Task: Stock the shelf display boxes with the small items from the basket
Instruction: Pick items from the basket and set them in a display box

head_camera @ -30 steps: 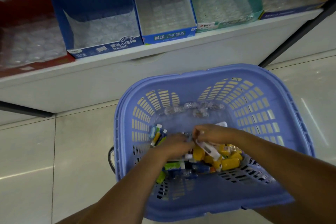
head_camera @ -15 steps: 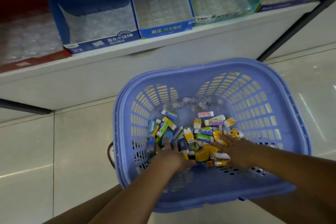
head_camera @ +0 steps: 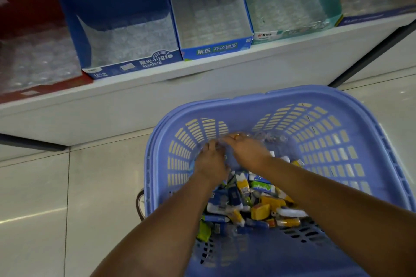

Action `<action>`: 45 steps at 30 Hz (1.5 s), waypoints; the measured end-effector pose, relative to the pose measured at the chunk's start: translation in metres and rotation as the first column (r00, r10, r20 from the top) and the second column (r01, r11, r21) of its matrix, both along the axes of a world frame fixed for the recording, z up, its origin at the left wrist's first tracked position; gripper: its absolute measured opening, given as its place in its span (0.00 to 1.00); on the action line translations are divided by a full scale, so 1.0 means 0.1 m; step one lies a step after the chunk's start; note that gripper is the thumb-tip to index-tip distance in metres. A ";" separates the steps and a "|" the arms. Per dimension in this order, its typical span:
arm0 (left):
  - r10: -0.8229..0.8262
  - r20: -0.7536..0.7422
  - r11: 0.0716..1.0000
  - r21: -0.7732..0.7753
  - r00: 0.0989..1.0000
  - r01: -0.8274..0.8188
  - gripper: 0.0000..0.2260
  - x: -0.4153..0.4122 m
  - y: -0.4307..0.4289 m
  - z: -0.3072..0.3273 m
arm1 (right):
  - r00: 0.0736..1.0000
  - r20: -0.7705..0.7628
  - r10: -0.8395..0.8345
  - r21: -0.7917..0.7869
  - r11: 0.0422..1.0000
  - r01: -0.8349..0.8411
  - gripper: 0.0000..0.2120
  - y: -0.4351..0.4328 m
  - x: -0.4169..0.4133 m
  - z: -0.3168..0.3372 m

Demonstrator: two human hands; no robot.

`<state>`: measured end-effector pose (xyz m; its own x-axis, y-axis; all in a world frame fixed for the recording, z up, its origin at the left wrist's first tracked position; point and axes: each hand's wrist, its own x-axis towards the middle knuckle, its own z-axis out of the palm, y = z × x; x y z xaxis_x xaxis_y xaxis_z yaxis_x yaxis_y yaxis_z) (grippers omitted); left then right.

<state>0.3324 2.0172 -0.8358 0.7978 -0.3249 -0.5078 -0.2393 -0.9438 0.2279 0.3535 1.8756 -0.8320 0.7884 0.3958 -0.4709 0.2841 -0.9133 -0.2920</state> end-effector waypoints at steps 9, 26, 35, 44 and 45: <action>0.190 -0.032 0.963 0.199 0.981 -0.180 0.19 -0.01 -0.12 -0.04 | 0.986 0.142 0.085 -0.144 0.987 -0.064 0.26 0.33 -0.09 -0.39; 0.764 -0.410 0.510 -0.088 0.498 -0.856 0.15 0.33 -0.25 -0.22 | 0.995 -0.046 -0.091 -0.144 0.986 0.083 0.18 0.03 -0.13 -0.21; 0.597 -0.408 0.676 -0.208 0.690 -0.707 0.13 0.32 -0.20 0.27 | 0.923 -0.290 -0.252 -0.062 0.968 0.245 0.12 -0.27 0.07 0.18; -0.041 -0.460 0.956 -0.277 0.887 -0.099 0.06 0.78 0.25 1.72 | 0.818 -0.547 -0.181 0.305 0.867 0.395 0.13 -0.33 0.34 1.51; -0.003 -0.491 0.920 -0.342 0.871 -0.190 0.04 0.80 0.35 1.89 | 0.819 -0.547 -0.174 0.355 0.838 0.415 0.11 -0.26 0.38 1.66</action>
<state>0.4122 2.0519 -0.6470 0.5272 -0.4998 -0.6872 0.0736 -0.7788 0.6229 0.3911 1.8495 -0.6660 0.6232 0.4384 -0.6476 -0.2621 -0.6631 -0.7012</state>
